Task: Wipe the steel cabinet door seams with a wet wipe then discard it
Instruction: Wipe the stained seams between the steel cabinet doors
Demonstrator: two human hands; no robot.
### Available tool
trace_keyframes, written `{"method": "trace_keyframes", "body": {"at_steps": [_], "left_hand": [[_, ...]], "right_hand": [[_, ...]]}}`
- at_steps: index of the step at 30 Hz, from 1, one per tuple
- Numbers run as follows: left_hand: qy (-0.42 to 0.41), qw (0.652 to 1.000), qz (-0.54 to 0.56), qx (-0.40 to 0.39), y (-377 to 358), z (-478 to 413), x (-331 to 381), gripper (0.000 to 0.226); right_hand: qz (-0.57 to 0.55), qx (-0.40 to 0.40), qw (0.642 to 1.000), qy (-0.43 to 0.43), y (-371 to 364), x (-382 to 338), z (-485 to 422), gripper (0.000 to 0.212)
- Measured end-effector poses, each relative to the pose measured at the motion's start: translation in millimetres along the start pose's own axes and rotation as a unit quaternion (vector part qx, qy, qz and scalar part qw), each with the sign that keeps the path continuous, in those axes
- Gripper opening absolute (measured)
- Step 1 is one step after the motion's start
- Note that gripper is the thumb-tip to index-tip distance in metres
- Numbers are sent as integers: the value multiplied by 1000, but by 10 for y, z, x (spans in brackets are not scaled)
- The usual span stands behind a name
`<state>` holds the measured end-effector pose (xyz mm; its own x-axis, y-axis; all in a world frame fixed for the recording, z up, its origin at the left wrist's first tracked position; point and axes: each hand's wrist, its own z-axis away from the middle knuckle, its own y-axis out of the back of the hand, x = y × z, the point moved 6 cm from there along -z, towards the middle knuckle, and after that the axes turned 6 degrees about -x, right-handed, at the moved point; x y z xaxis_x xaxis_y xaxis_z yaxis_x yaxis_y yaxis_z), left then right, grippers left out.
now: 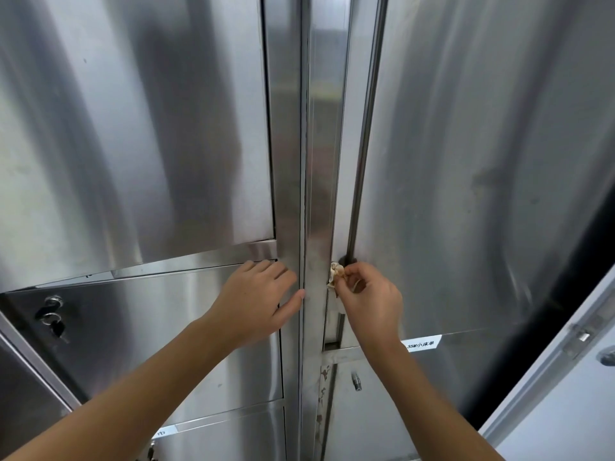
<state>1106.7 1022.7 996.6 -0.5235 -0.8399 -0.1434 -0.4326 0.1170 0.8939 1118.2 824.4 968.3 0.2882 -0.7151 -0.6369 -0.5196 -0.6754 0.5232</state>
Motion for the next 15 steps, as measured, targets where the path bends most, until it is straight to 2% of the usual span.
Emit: {"method": "trace_keyframes", "body": {"at_steps": [3,9,15], "left_hand": [[2,1000,3,3,14,1,-6,46],[8,1000,10,3,-6,24,-33,45],[-3,1000,10,13,-39,35,-22,43]], "right_hand": [[-26,-9,1000,10,-35,-10,2,7],[-128,-23,989,68,-6,14,89,15],[3,-21,990,142,-81,76,116,34]]}}
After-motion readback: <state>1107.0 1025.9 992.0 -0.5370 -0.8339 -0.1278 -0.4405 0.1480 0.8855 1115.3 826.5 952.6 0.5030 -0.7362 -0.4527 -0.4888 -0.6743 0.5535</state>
